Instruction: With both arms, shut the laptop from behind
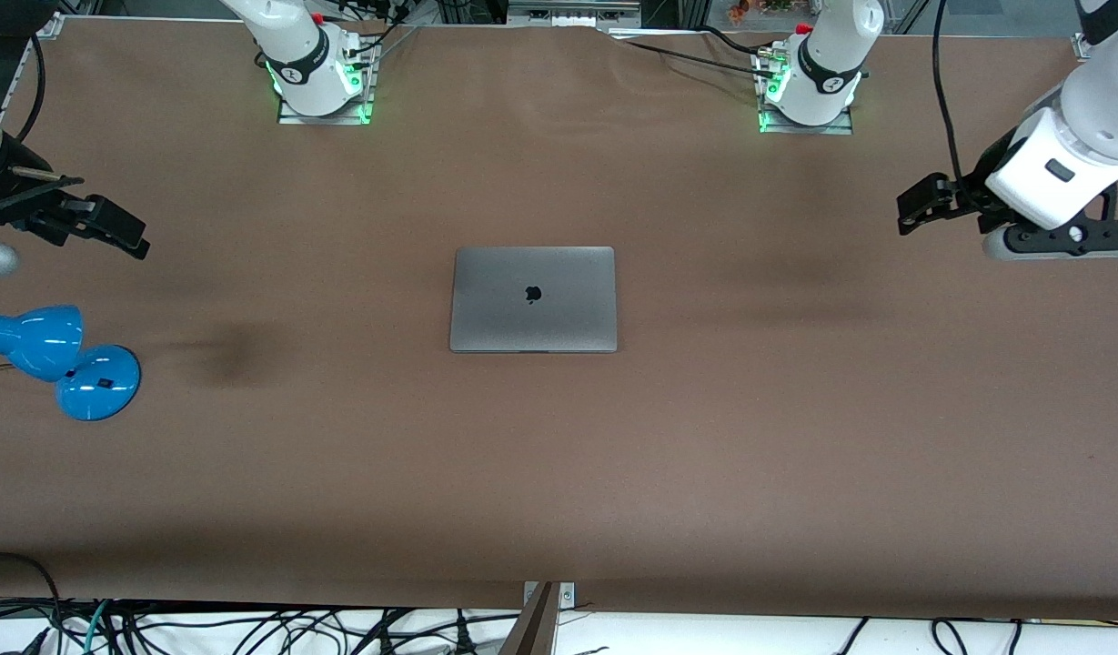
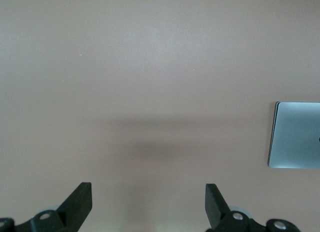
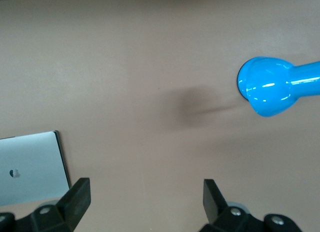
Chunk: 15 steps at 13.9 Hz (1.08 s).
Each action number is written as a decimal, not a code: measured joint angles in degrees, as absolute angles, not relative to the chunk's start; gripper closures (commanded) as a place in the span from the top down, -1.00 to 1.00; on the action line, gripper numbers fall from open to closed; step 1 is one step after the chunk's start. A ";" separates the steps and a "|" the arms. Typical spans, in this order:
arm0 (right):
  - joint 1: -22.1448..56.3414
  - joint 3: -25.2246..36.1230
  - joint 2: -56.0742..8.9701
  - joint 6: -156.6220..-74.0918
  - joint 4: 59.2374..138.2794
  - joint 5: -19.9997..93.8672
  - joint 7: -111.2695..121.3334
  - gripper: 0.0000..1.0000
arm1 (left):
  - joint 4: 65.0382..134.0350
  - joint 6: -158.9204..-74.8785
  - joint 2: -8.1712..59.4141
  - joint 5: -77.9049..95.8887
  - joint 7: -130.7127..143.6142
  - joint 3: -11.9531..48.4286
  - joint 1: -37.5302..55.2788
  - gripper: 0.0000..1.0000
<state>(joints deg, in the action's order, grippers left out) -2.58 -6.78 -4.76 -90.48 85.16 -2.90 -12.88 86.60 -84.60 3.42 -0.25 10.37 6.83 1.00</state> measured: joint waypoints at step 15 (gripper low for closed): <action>-3.81 -4.60 -3.49 -90.48 88.14 5.03 -12.74 1.00 | 94.36 -89.93 1.61 -0.25 9.51 0.99 4.67 1.00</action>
